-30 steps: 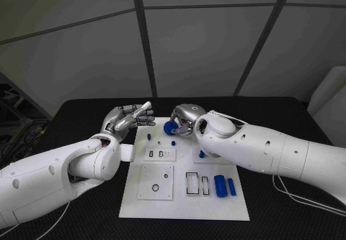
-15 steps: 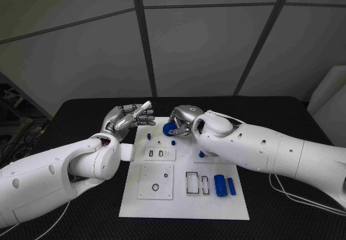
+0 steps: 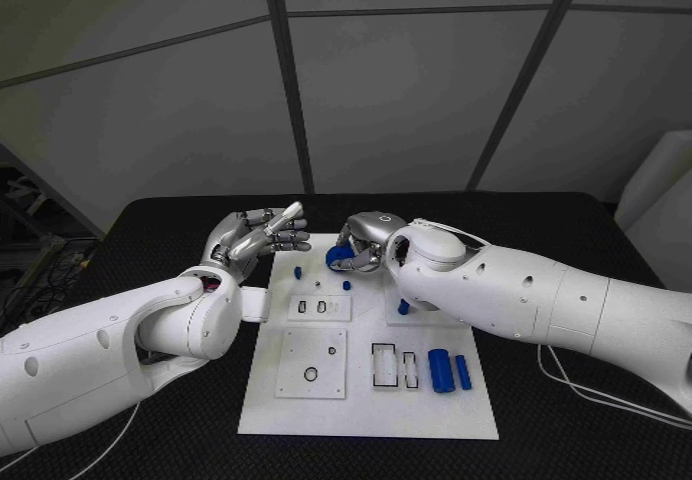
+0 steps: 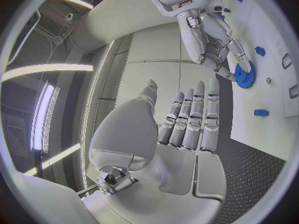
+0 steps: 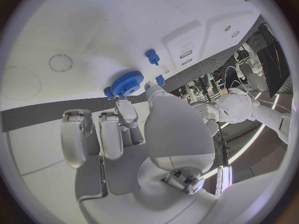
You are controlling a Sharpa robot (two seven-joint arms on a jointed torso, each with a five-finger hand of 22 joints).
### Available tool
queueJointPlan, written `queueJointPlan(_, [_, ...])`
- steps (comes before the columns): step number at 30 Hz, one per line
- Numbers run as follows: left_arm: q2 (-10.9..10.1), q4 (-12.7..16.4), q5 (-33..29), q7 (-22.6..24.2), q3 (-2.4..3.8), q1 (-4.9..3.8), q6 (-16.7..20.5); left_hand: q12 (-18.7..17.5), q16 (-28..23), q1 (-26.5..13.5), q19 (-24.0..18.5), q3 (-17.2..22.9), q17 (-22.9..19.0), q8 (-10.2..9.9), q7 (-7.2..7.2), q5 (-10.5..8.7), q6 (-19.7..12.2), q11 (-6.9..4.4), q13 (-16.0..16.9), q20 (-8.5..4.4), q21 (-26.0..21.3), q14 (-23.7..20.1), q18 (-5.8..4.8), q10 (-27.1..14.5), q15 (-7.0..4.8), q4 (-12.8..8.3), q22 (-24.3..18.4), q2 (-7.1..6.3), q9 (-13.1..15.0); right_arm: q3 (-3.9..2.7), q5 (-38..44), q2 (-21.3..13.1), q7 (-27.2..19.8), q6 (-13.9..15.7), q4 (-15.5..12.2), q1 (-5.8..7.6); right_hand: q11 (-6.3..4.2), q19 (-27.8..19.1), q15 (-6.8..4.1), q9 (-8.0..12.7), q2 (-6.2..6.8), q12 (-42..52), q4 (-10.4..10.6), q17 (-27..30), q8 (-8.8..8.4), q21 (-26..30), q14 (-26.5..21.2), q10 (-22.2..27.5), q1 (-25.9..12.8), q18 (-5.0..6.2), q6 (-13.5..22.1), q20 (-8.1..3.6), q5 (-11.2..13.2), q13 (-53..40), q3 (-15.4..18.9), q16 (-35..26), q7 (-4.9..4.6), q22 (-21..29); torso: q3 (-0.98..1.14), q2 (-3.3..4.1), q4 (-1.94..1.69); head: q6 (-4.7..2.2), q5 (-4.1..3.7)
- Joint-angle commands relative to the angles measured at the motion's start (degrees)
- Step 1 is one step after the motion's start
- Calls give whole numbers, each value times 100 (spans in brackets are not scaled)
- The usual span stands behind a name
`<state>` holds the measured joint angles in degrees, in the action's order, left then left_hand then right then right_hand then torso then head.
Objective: Assemble the parts on the task board
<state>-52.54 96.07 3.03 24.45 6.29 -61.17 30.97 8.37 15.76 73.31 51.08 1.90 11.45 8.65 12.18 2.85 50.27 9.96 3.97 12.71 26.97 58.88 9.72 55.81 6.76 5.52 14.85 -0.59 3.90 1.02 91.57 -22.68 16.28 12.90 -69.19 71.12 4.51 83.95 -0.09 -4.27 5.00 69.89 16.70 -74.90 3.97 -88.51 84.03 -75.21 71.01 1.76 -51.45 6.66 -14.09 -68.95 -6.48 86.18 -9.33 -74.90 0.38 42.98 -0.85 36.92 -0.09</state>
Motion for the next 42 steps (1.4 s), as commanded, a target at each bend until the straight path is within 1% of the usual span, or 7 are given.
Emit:
queueJointPlan(1, [1,6,45,3,4,-8,-74,-39,-30,22,-25,-6,11,-32,40,-15,-3,-3,-6,7,39,4,30,-30,33,-18,12,65,-7,15,-105,-40,44,-256,3,-10,8,344,53,-32,-57,57,-6,-703,41,1,433,-19,-119,-95,-56,24,-58,-36,50,35,-9,-1192,0,-1,-1,3,0])
queueJointPlan(13, [-10,3,45,-7,4,-8,-71,-73,-44,44,-43,-7,23,-55,48,-16,-13,6,-11,10,50,-11,27,-52,41,-42,24,95,-9,15,-115,-288,202,97,-174,-10,18,376,61,-42,-124,173,-39,-754,43,-18,443,-102,-130,-105,-113,29,-231,-158,58,59,-24,-1232,5,-1,10,9,12])
queueJointPlan(21, [-15,-4,45,-8,4,-6,-71,-76,-45,47,-45,-7,24,-57,48,-16,-13,7,-12,10,51,-12,27,-55,41,-45,25,97,-9,12,-237,-732,-51,1049,-584,-12,5,392,52,-50,-80,271,-181,-744,37,-27,439,-177,186,-109,-192,24,-544,-270,-13,56,-16,-1252,7,-6,5,-7,-9])
queueJointPlan(26, [-31,-20,45,-8,4,-5,-70,-76,-45,47,-45,-7,24,-57,48,-16,-13,7,-12,10,51,-12,27,-55,41,-45,25,97,-9,8,-789,-1353,-524,1490,-1037,-11,-12,364,38,-61,-43,287,-280,-707,53,-9,428,-195,393,-101,-277,12,-584,-296,-72,37,-1,-1219,12,-20,26,-19,-4])
queueJointPlan(32, [-46,-58,45,-19,3,-4,-91,-80,-47,50,-47,-8,26,-59,48,-16,-13,8,-12,10,53,-13,27,-57,42,-49,27,100,-9,-2,-1602,-2134,-971,1243,-1329,-2,-47,288,9,-71,77,224,-465,-654,62,37,414,-159,711,-78,-383,-13,-223,-249,-106,6,37,-1131,31,-43,81,-45,-6])
queueJointPlan(37, [-32,-95,45,-28,2,-3,-114,-78,-46,63,-57,-12,36,-56,45,-16,9,2,-7,10,61,-5,27,-32,39,-65,35,110,-4,-4,-2037,-2614,-1363,967,-1240,3,-70,276,-14,-70,172,202,-630,-688,54,47,422,-155,993,-74,-439,-35,-102,-243,-130,17,60,-1118,50,-67,122,-60,-32])
queueJointPlan(42, [-3,-140,45,-35,2,2,-134,-78,-46,63,-57,-12,36,-56,45,-16,9,2,-7,10,61,-5,27,-32,39,-65,35,110,-4,-2,-2199,-2881,-1683,695,-1078,1,-74,277,-18,-53,218,163,-710,-714,13,47,428,-133,1141,-75,-400,-42,-87,-215,-143,27,60,-1120,65,-68,114,-72,-110])
